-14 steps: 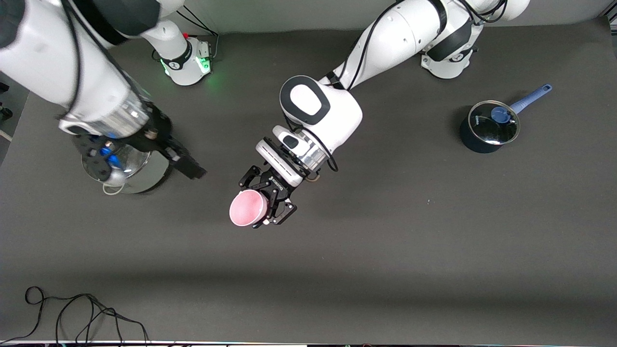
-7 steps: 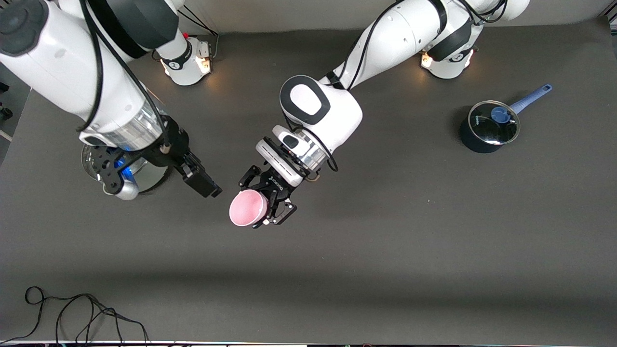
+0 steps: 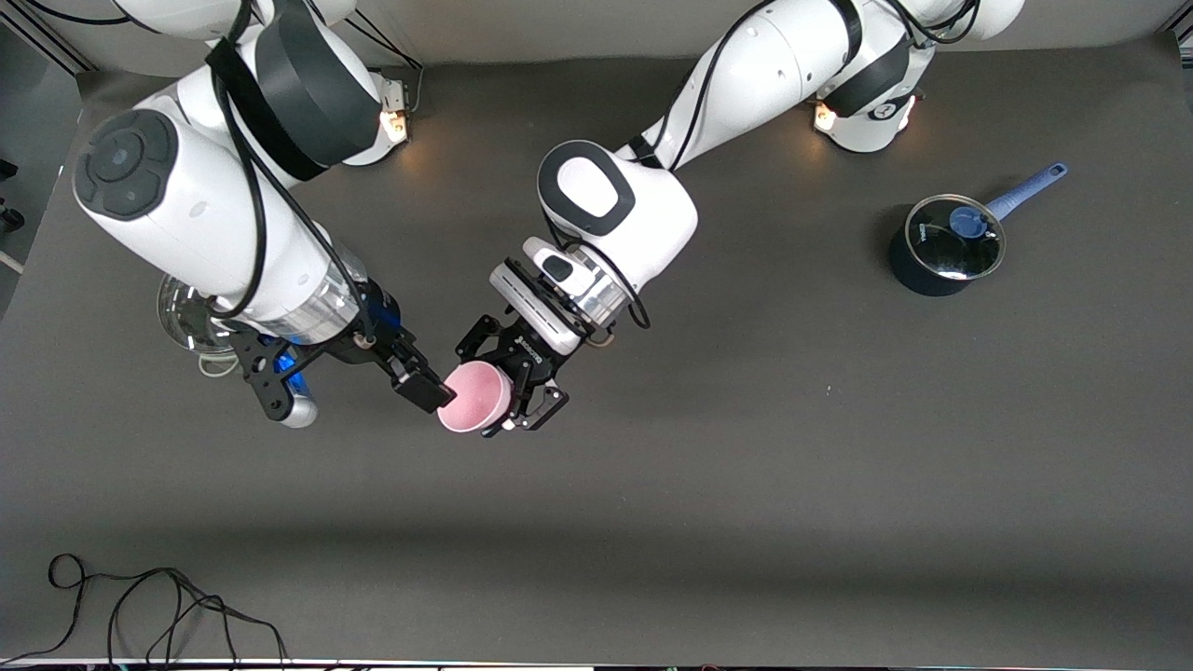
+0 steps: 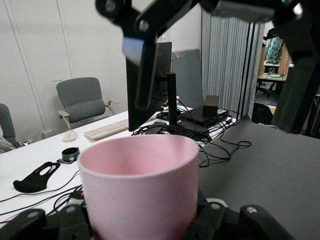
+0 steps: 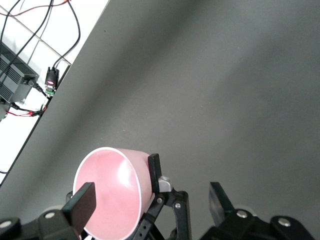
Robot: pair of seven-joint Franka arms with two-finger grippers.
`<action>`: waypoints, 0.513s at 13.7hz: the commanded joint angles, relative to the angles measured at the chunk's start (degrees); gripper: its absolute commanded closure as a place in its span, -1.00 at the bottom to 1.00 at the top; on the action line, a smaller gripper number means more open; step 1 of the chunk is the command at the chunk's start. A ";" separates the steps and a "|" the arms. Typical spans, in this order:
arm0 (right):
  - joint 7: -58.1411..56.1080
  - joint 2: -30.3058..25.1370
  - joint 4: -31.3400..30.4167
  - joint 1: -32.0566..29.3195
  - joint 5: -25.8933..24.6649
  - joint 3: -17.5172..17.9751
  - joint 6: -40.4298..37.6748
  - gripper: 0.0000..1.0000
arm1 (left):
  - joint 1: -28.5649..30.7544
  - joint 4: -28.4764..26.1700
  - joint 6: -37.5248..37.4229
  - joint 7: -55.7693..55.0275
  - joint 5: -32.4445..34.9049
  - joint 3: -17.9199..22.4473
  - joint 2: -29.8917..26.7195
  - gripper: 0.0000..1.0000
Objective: Transfer pink cup from left to right arm
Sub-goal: 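Hold the cup with the left gripper while the right gripper reaches it, then close the right gripper on the pink cup's rim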
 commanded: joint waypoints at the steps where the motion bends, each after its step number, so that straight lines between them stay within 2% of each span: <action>1: 1.12 2.05 2.39 -0.22 0.74 1.35 -0.62 -0.99 | -0.91 0.78 0.79 -1.48 0.61 0.91 -0.77 1.00; 7: 0.94 1.70 2.21 -0.57 1.45 1.88 -1.85 -0.96 | -0.91 0.79 0.79 -1.48 0.52 0.91 -1.12 1.00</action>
